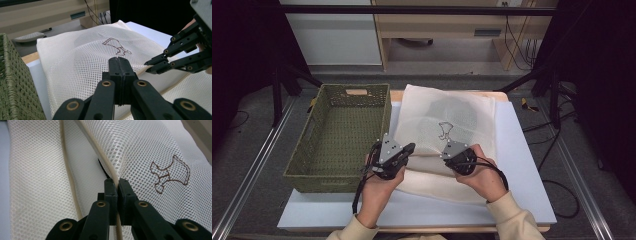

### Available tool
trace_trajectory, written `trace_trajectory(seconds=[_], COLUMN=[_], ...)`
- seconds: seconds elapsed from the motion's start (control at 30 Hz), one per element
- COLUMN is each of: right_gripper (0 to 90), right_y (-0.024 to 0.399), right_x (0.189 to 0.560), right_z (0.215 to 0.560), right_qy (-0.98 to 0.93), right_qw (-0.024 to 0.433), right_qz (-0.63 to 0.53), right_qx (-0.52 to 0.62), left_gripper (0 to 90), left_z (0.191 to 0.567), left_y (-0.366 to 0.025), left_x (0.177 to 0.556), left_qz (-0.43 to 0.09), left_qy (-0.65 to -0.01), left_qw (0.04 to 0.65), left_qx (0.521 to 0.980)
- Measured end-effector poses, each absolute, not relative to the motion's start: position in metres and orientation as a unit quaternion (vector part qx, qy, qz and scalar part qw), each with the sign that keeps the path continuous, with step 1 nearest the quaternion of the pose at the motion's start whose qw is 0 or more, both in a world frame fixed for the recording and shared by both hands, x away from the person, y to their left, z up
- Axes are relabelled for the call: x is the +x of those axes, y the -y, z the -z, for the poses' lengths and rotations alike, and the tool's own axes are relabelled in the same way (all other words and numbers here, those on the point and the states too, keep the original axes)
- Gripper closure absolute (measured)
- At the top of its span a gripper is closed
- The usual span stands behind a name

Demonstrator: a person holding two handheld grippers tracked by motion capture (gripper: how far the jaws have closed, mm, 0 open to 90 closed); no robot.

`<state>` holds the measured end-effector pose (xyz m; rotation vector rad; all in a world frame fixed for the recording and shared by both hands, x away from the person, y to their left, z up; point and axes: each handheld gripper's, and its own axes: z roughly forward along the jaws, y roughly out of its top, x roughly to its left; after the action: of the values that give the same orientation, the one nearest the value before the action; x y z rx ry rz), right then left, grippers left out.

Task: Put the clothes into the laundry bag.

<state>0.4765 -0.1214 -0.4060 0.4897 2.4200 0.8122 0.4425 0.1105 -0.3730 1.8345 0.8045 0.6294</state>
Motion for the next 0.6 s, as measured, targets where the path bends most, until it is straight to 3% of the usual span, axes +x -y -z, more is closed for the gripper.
trace_trajectory(seconds=[0.6], right_gripper=[86.1], right_y=[0.110], right_x=[0.475], right_z=[0.432], right_qy=[-0.904], right_qw=[0.280], right_qz=[-0.269], right_qx=[0.178], left_gripper=[90.0], left_z=[0.368], left_y=[-0.113], left_x=[0.442], left_qz=[-0.264], left_qy=[-0.334], left_qw=[0.502], left_qx=[0.753])
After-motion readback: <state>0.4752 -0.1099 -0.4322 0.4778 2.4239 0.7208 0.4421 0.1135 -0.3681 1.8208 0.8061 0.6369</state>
